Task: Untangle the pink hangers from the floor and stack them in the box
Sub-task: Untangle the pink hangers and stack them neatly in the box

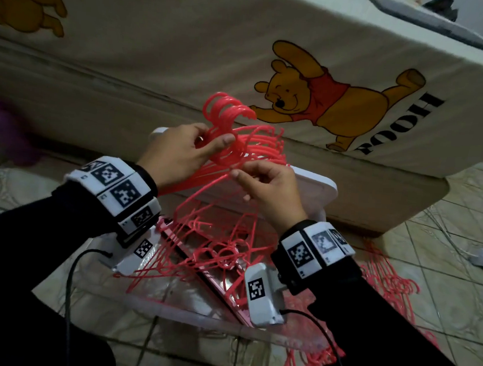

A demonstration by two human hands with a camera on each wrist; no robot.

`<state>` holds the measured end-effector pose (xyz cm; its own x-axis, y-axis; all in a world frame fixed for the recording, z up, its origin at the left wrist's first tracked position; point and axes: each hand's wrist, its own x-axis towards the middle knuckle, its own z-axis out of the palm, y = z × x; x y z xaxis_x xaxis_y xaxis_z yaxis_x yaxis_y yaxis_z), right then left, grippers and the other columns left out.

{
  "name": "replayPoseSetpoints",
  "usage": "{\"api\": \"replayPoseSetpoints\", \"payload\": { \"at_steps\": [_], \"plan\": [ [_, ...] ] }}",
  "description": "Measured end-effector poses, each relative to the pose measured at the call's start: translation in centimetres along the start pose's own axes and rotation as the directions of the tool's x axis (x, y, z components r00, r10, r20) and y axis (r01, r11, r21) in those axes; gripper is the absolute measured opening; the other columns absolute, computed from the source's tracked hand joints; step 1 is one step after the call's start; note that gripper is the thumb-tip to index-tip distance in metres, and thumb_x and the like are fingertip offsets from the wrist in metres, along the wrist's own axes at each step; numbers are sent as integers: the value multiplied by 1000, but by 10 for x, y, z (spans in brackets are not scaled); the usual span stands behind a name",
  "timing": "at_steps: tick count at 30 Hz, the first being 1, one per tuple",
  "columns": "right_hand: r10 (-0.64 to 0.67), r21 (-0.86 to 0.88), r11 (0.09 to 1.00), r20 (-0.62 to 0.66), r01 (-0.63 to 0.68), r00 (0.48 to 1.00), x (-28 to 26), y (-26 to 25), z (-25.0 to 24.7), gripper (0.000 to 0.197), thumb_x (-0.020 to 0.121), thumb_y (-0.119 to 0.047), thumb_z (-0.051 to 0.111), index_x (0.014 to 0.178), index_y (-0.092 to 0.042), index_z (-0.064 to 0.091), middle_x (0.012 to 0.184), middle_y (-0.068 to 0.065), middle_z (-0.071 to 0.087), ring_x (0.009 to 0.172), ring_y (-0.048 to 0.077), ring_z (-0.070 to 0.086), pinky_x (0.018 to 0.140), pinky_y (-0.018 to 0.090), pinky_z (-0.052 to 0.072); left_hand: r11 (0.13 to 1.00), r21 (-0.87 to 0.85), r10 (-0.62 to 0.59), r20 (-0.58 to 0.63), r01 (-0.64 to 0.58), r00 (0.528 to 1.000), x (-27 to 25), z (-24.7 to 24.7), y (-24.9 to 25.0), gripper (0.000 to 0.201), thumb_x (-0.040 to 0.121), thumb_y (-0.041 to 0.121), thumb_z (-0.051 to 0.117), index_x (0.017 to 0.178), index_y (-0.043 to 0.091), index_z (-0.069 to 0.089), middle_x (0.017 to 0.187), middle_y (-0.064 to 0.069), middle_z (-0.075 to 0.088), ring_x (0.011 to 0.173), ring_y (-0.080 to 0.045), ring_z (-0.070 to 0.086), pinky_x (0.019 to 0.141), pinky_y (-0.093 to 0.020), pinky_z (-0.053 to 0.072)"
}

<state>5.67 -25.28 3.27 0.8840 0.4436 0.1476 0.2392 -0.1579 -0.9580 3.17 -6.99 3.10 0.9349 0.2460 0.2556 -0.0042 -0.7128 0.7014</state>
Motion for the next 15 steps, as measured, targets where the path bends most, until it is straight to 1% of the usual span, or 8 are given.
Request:
{"api": "replayPoseSetpoints", "payload": {
  "at_steps": [2, 4, 6, 9, 10, 12, 14, 15],
  "plan": [
    [-47, -27, 999, -48, 46, 998, 3, 1, 1, 20, 79, -5, 73, 66, -17, 65, 59, -5, 58, 58, 10, 53, 58, 35, 53, 999, -40, 13, 27, -12, 1000, -3, 4, 3, 63, 69, 86, 31, 77, 32, 62, 56, 18, 60, 57, 4, 55, 61, -28, 39],
    [-100, -77, 993, -93, 93, 991, 6, 1, 1, 21, 77, -7, 75, 63, -19, 65, 58, -7, 60, 58, 11, 57, 63, 38, 52, 999, -35, 22, 55, -20, 998, -5, 8, 6, 63, 68, 88, 28, 75, 34, 60, 59, 19, 62, 59, 5, 56, 60, -26, 38],
    [-119, -107, 988, -111, 107, 987, 8, 3, 1, 22, 76, -7, 75, 62, -22, 66, 58, -6, 63, 58, 13, 60, 63, 35, 53, 998, -55, 15, 99, -9, 995, -8, 11, 7, 68, 67, 88, 30, 82, 31, 62, 66, 16, 65, 66, 6, 59, 63, -25, 41],
    [-31, 24, 999, -85, 33, 996, 7, 4, 2, 23, 81, 1, 68, 66, -16, 64, 63, 5, 65, 59, 19, 62, 64, 35, 55, 995, -95, 42, 153, -28, 987, -10, 14, 6, 63, 68, 82, 46, 99, 31, 65, 86, 16, 69, 83, 6, 62, 77, -25, 50],
    [-10, 48, 999, -36, 12, 999, 7, 3, 0, 22, 82, 4, 65, 69, -13, 63, 65, 8, 65, 61, 19, 62, 65, 35, 55, 995, -96, 55, 166, -40, 985, -9, 14, 5, 57, 70, 78, 53, 102, 32, 64, 89, 17, 69, 86, 7, 62, 78, -23, 49],
    [16, 4, 1000, 141, -17, 990, 9, 1, -10, 17, 82, 8, 64, 78, -9, 64, 72, 9, 66, 66, 17, 63, 69, 31, 55, 996, -69, 65, 188, -53, 980, -7, 12, 2, 45, 73, 71, 60, 98, 34, 62, 86, 18, 67, 83, 8, 61, 74, -19, 47],
    [102, -80, 993, 304, -81, 947, 15, 3, -31, 14, 81, 7, 65, 87, -5, 64, 76, 10, 66, 68, 16, 63, 69, 26, 54, 997, 24, 74, 190, -80, 979, -4, 10, 0, 40, 72, 70, 60, 91, 35, 60, 79, 20, 62, 78, 5, 59, 69, -20, 43],
    [164, -150, 981, 337, -119, 927, 18, 7, -42, 12, 82, 7, 65, 88, -3, 65, 77, 12, 66, 66, 14, 63, 66, 25, 54, 991, 79, 89, 174, -104, 981, -3, 8, -2, 41, 72, 71, 58, 89, 35, 59, 76, 21, 59, 76, 2, 57, 68, -22, 41]
  ]
}}
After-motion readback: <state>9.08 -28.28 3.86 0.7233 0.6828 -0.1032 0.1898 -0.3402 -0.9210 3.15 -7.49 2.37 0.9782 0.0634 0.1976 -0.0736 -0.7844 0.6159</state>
